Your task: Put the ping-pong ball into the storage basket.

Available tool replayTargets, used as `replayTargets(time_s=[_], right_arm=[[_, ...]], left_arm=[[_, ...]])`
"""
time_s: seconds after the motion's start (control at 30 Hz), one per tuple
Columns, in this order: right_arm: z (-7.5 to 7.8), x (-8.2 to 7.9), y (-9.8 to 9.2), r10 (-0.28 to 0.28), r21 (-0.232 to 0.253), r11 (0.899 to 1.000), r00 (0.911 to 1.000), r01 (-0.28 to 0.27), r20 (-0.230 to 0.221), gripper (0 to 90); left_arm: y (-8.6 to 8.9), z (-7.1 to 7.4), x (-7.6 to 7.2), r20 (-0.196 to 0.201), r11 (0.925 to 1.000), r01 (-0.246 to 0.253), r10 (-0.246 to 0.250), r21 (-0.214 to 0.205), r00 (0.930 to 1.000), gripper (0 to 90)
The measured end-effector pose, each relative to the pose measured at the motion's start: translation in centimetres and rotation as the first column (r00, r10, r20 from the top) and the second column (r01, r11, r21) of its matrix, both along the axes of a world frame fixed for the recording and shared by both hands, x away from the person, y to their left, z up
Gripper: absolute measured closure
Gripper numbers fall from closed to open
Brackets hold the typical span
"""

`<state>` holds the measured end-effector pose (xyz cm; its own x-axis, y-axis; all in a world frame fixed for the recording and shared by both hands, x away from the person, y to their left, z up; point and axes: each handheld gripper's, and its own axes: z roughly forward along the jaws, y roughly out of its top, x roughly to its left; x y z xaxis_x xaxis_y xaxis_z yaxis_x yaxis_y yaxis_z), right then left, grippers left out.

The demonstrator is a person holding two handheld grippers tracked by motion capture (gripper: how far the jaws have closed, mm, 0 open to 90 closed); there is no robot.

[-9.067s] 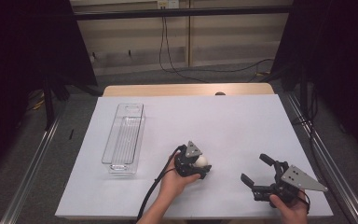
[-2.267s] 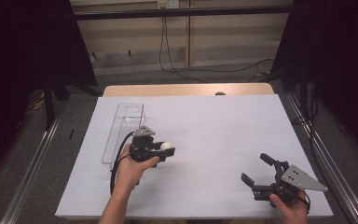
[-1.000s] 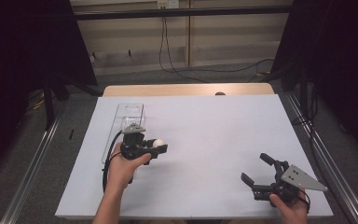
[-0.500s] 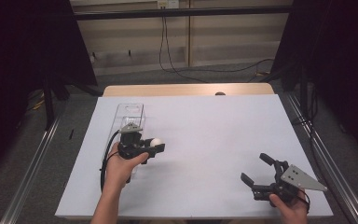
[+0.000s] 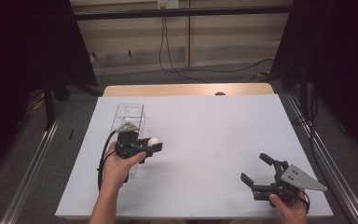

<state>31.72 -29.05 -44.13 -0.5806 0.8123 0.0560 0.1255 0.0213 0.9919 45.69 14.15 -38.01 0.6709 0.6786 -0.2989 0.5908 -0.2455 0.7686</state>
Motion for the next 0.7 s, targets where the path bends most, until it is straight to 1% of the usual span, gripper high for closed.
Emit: replayTargets(time_s=[0.1,0.17,0.27,0.3,0.33,0.43,0.6,0.67,0.7], right_arm=[[-0.01,-0.01,0.02,0.000,0.001,1.000,1.0000,0.000,-0.003,3.0],[0.00,-0.01,-0.01,0.000,0.000,1.000,1.0000,0.000,0.000,3.0],[-0.01,0.01,-0.01,0.000,0.001,1.000,1.0000,0.000,-0.002,3.0],[-0.01,0.01,0.00,0.000,0.002,1.000,1.0000,0.000,-0.003,3.0],[-0.01,0.00,0.02,0.000,0.004,1.000,1.0000,0.000,-0.004,3.0],[-0.01,0.00,0.04,0.002,0.002,1.000,1.0000,-0.002,-0.004,3.1],[-0.03,0.03,-0.01,0.000,0.002,1.000,1.0000,0.000,-0.003,3.1],[-0.02,0.02,0.01,0.000,0.003,1.000,1.0000,0.000,-0.003,3.1],[-0.02,0.03,0.02,0.000,0.003,1.000,1.0000,0.000,-0.003,3.1]], left_arm=[[0.12,0.02,0.06,0.004,0.9999,0.002,-0.003,0.010,1.0000,51.0],[0.13,0.00,0.03,-0.001,1.0000,-0.005,0.005,0.002,1.0000,51.0],[0.29,0.01,0.08,0.001,0.9999,-0.006,0.006,0.008,1.0000,51.0],[0.40,0.04,0.10,0.001,0.9999,0.005,-0.005,0.013,1.0000,51.0],[0.36,0.04,0.08,0.002,1.0000,-0.006,0.006,0.006,1.0000,51.0],[0.55,0.10,0.13,0.007,0.9997,-0.002,0.002,0.023,1.0000,51.0],[0.61,0.13,0.13,0.002,0.9999,-0.015,0.015,0.004,0.9999,51.0],[0.78,0.21,0.16,0.006,0.9999,-0.008,0.008,0.010,1.0000,51.0],[0.78,0.22,0.14,0.010,0.9998,-0.018,0.018,0.005,0.9998,50.9]])
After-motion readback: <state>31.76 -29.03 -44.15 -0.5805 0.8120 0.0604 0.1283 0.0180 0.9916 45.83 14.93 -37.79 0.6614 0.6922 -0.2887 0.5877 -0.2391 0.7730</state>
